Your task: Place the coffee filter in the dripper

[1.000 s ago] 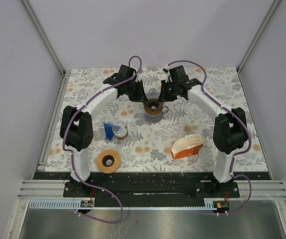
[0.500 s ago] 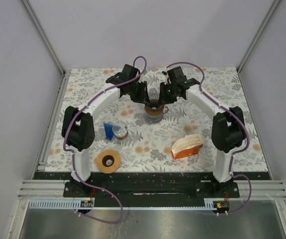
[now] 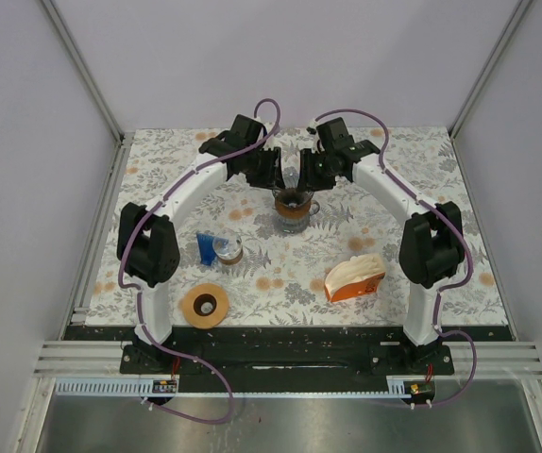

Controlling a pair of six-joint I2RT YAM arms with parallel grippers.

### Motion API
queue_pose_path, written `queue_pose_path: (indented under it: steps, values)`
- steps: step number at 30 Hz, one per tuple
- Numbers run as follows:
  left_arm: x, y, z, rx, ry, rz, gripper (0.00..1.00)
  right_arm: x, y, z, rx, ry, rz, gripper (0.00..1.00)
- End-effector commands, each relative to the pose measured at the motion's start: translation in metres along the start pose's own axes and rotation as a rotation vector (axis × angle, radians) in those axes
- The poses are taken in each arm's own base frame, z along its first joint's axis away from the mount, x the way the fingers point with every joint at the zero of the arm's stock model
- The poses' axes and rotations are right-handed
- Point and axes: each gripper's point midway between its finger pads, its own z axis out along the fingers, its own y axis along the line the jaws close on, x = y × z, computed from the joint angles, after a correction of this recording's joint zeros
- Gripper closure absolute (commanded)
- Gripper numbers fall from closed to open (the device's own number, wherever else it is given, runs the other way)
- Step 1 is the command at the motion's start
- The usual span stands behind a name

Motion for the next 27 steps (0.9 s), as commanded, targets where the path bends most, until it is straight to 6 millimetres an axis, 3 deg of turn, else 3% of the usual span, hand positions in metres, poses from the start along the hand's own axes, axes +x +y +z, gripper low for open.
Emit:
queue_pose_path:
  steps: [1, 11, 15, 20, 24, 27]
  values:
    - [-0.017, -0.007, -0.013, 0.001, -0.052, 0.028, 0.6, -0.016, 0.013, -0.014, -0.021, -0.043, -0.03, 0.53]
    - [-0.035, -0.011, -0.031, -0.005, -0.104, 0.072, 0.39, -0.028, 0.018, -0.032, -0.022, -0.073, -0.078, 0.43]
    - [-0.045, -0.014, -0.045, -0.008, -0.139, 0.11, 0.34, -0.039, 0.025, -0.056, -0.032, -0.11, -0.164, 0.36]
    - [-0.053, -0.023, -0.064, 0.015, -0.176, 0.18, 0.32, -0.055, 0.032, -0.106, -0.03, -0.216, -0.274, 0.22]
    - [-0.059, -0.037, -0.086, 0.05, -0.197, 0.255, 0.33, -0.063, 0.004, -0.135, 0.063, -0.263, -0.224, 0.18]
    - [-0.062, -0.053, -0.111, 0.09, -0.233, 0.324, 0.33, -0.063, -0.038, -0.148, 0.112, -0.268, -0.096, 0.2]
